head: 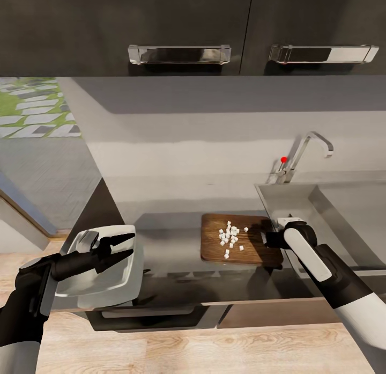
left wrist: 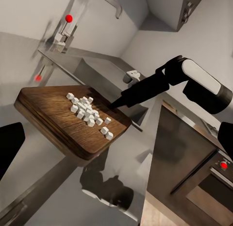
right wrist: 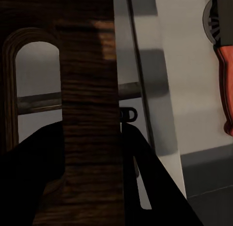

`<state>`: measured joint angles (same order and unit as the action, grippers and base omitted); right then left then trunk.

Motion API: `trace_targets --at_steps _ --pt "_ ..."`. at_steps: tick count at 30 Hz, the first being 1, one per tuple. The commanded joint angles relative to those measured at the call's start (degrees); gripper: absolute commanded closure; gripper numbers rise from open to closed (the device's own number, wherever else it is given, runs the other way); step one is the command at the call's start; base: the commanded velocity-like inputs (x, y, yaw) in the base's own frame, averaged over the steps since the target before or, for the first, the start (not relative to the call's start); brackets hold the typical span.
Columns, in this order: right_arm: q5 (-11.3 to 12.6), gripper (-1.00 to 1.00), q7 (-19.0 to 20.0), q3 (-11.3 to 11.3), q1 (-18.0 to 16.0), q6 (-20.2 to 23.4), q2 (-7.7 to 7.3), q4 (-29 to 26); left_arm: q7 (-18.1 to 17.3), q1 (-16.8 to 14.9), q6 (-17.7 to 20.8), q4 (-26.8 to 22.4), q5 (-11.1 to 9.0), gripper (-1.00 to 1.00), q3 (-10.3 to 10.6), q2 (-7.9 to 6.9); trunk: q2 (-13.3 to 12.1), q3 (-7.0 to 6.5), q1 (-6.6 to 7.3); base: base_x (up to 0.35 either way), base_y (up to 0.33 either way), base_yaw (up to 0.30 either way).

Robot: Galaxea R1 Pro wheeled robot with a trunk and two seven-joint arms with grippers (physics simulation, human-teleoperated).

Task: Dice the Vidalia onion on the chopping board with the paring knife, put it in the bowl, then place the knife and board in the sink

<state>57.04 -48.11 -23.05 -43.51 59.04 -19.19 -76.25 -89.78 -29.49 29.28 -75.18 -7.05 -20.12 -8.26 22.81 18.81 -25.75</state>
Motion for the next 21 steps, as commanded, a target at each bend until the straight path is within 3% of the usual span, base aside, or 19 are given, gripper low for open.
trace_targets --at_steps 1,21 --pt "0.52 1.00 -0.63 -0.16 -0.08 0.11 -0.06 -0.06 -0.22 -0.04 0.61 0.00 0.02 -1.00 -0.01 -0.01 0.11 0.10 -0.03 0.000 0.000 0.000" --pt "0.52 1.00 -0.64 -0.16 -0.08 0.11 -0.06 -0.08 -0.22 -0.04 0.61 -0.04 0.02 -1.00 -0.01 -0.01 0.11 -1.10 -0.03 0.000 0.000 0.000"
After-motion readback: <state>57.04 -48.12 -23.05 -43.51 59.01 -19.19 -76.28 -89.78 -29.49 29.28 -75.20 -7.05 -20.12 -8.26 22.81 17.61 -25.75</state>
